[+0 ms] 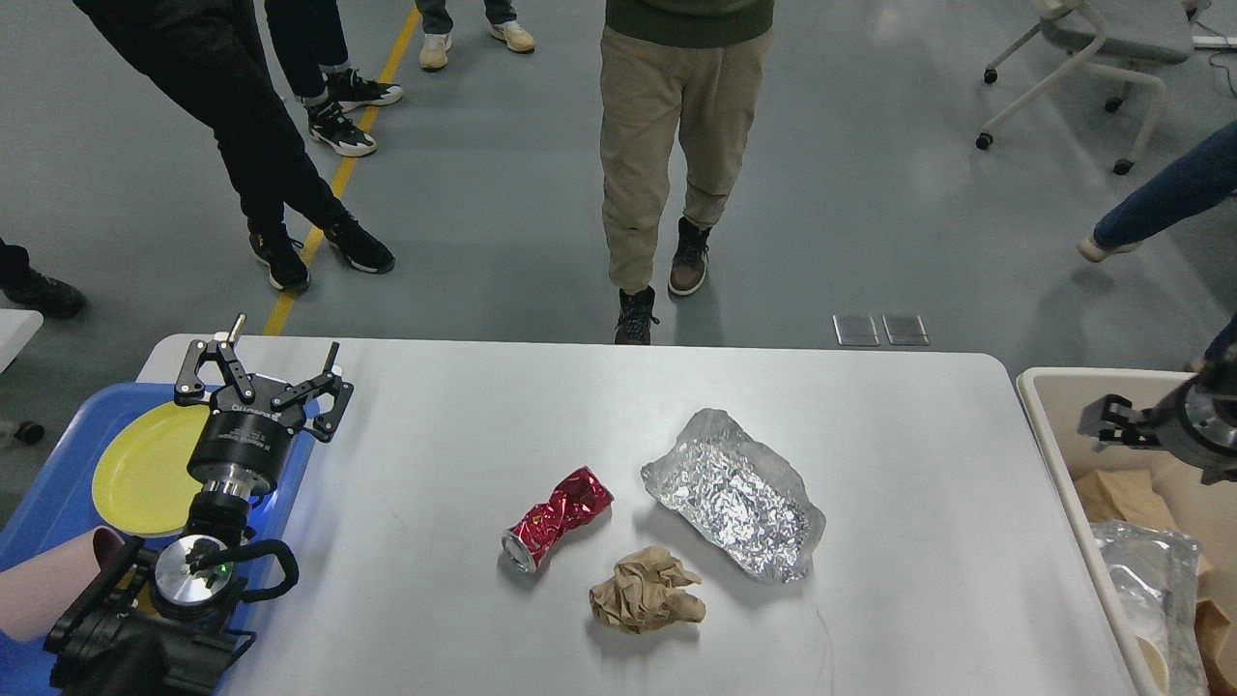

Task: Tidy desktop
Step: 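Raise the right gripper out of the bin toward the foil ball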

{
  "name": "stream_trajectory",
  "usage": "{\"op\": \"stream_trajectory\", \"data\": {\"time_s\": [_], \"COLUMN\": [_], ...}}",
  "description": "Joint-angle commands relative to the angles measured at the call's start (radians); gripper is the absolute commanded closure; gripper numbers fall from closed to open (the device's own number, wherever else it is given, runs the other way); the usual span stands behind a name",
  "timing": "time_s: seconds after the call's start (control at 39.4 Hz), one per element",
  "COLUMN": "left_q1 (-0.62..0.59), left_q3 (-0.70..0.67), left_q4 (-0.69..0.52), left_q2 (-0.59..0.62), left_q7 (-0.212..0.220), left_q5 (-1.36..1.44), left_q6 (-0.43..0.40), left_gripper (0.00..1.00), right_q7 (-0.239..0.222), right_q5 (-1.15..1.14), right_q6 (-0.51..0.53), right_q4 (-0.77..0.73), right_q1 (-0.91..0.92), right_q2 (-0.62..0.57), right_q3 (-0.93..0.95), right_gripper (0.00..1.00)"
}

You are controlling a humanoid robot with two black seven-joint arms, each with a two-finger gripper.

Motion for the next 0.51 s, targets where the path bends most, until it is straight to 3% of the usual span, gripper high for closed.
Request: {"op": "stream_trajectory", "data": {"time_s": [0.0, 0.2, 0.48], "left_q1": [0.0, 0.0, 0.0], "left_q3": [0.0, 0.0, 0.0], "left_q4": [0.0, 0.0, 0.0], "left_q2": [-0.001, 0.001, 0.001], "left_q7": [0.0, 0.0, -0.002], "left_q5": [0.0, 0.0, 0.0], "left_q6": [0.0, 0.001, 0.001], "left_gripper": [0.04, 0.04, 0.04], "right_q7": [0.0, 0.0, 0.0], "right_q5": [0.003, 0.01, 0.013], "right_q6": [0.169, 0.384, 0.427], "right_q4": [0.204, 0.327, 0.6], "right_q1": [0.317, 0.562, 0.839], "right_q2": [0.089, 0.189, 0.217], "right_q3": [-0.061, -0.056, 0.026], "right_gripper": [0.0, 0.0, 0.0]}}
